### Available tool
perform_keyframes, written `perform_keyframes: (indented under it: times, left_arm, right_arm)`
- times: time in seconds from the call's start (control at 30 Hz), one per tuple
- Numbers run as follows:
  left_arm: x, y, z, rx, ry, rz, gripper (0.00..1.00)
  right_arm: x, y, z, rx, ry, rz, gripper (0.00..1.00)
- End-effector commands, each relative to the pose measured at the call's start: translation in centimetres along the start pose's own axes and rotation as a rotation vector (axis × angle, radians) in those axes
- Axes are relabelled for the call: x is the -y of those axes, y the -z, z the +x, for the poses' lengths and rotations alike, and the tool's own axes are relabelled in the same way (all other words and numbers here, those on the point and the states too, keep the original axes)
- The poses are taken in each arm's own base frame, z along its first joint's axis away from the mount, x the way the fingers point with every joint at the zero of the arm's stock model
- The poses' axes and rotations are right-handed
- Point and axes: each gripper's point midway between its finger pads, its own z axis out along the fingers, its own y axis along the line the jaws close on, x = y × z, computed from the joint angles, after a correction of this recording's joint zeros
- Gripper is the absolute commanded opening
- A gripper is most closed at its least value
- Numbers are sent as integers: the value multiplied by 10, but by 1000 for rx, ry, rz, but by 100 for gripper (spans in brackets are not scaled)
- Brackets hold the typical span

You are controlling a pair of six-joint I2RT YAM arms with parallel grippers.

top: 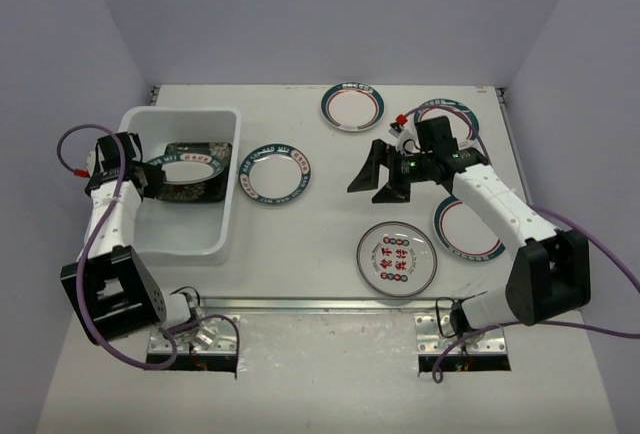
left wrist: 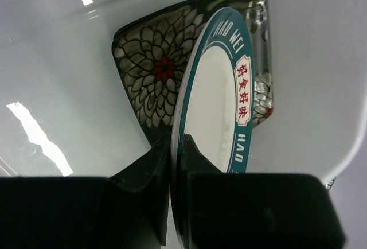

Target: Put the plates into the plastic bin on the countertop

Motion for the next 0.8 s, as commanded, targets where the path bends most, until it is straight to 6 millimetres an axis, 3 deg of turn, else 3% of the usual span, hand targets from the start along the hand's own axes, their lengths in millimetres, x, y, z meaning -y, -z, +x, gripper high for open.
perform_keyframes:
  times: [0.0, 0.03, 0.13, 0.2, 0.23, 0.4, 0.57, 0.67, 0.77]
  left_arm:
    - [35, -8, -21, 79, 25, 149, 11]
    - [33, -13, -19, 72, 21, 138, 17]
    - [31, -20, -17, 56, 15, 117, 67]
    - [28, -26, -12, 23, 0, 99, 93]
    - [26, -30, -8, 3, -10, 81, 100]
    - [10, -42, 11, -88, -66, -31, 100]
    - [-5, -50, 28, -176, -115, -109, 100]
    - [-7, -42, 24, -176, -133, -146, 100]
    - [3, -20, 13, -145, -160, -111, 100]
  right_arm:
    - [-6, -7, -2, -11, 45, -85, 99]
    - [-6, -9, -2, -15, 39, -95, 99]
    - [-4, -13, -1, -17, 37, -104, 99]
    - [3, -18, -2, -28, 33, -74, 99]
    - [6, -22, -4, -36, 37, -51, 99]
    - [35, -56, -7, -113, -23, 73, 99]
    - [49, -112, -23, -110, -61, 81, 99]
    - [63, -140, -25, -141, -97, 101, 99]
    - [66, -164, -34, -144, -124, 96, 99]
